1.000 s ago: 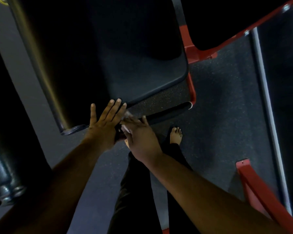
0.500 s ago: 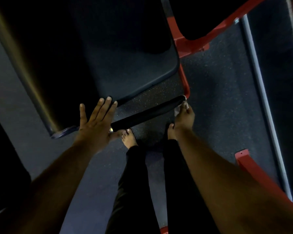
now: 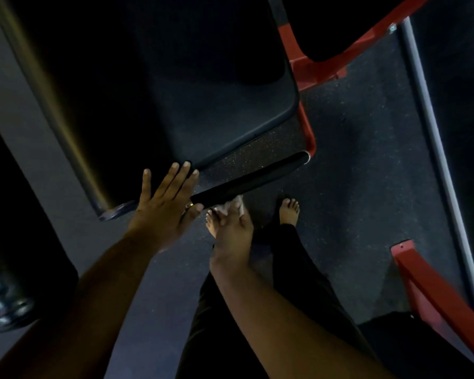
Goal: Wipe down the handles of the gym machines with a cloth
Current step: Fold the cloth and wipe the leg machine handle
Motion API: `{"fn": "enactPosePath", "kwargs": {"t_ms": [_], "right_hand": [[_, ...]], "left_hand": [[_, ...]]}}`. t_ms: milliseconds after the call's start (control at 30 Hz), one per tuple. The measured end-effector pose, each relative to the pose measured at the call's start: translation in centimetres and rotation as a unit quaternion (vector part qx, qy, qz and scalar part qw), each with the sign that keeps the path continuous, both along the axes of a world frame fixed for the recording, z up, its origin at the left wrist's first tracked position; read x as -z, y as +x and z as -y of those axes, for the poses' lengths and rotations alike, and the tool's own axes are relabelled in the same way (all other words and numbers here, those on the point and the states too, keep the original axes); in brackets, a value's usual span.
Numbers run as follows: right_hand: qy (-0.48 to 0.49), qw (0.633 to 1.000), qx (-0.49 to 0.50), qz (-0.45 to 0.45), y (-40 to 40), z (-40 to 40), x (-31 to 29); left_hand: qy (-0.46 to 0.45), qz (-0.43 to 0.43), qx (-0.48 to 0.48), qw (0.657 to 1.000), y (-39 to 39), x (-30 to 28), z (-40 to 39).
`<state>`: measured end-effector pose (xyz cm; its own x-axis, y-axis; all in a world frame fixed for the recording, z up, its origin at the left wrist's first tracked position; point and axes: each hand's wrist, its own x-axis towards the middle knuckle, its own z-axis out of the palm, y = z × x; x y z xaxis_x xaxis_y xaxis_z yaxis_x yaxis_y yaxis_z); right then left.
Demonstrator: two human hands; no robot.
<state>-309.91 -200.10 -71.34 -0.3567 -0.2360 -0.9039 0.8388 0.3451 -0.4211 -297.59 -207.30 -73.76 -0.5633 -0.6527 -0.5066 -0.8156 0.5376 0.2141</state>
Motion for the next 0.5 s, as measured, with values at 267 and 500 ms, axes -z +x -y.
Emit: {"fn": "enactPosePath", "kwargs": {"t_ms": [267,500], "right_hand": [[0.067,0.955,-0.131,-0.258,-11.8,-1.8,3.3],[0.029,0.903,-0.244,-0.351,-7.2,-0.6,2.1]], "left_hand": [[0.007,0.009,-0.001,1.000,-0.1,0.2,0.2],[0.007,-0.001,-0.020,1.000,-0.1,0.4,0.0]]}}
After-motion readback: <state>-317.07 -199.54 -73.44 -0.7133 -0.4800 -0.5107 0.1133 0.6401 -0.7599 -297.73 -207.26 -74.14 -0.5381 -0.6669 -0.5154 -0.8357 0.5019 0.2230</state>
